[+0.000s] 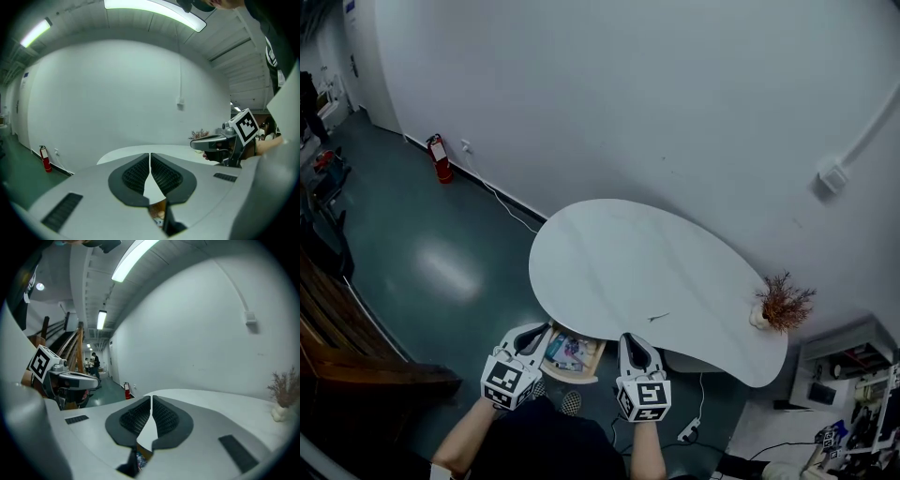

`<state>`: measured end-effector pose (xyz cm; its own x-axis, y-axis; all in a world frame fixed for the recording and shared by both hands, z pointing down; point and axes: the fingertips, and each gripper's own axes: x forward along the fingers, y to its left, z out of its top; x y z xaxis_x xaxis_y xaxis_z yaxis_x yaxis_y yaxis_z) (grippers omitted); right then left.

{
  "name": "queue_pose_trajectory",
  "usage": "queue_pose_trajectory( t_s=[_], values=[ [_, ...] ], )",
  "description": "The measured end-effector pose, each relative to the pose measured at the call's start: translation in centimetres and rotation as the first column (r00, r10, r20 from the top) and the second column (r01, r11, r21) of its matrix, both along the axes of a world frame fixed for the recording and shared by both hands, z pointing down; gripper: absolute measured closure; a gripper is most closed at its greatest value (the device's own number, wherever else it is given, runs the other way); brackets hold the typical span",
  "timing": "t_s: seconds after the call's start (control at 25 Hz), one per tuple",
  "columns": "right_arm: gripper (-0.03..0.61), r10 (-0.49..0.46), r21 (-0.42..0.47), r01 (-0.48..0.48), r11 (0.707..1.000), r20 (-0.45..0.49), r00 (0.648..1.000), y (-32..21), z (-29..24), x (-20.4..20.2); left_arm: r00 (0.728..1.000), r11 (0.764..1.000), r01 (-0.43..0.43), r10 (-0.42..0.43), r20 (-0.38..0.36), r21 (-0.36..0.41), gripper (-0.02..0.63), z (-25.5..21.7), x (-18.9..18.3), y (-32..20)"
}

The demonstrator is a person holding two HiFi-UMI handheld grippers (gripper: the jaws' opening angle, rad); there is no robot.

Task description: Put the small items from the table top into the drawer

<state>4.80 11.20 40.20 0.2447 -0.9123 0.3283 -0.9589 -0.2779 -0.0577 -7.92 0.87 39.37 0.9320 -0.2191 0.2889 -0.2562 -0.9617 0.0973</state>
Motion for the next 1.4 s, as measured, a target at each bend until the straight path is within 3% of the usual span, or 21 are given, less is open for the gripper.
queue_pose_trajectory(
  t_s=[0.52, 0.84, 1.4],
  values=[
    [0.540, 0.057, 0.004, -0.057, 0.998, 0.012, 0.998, 1.4, 0.1, 0.9, 0.997, 0.997, -0.071, 0.071, -0.011, 0.035, 0.589, -0.8, 2.0, 0.7],
    [0.540, 0.089, -0.019, -0.088, 0.996, 0.017, 0.996, 1.5, 0.8, 1.2, 0.998, 0.998, -0.067, 0.067, -0.009, -0.006, 0.589, 0.1, 2.1, -0.7],
    [0.540, 0.263, -0.077, -0.259, 0.963, 0.045, 0.964, 3.5, 3.6, 4.3, 0.979, 0.978, -0.204, 0.204, -0.002, -0.042, 0.589, 2.3, 6.6, -1.2]
  ],
)
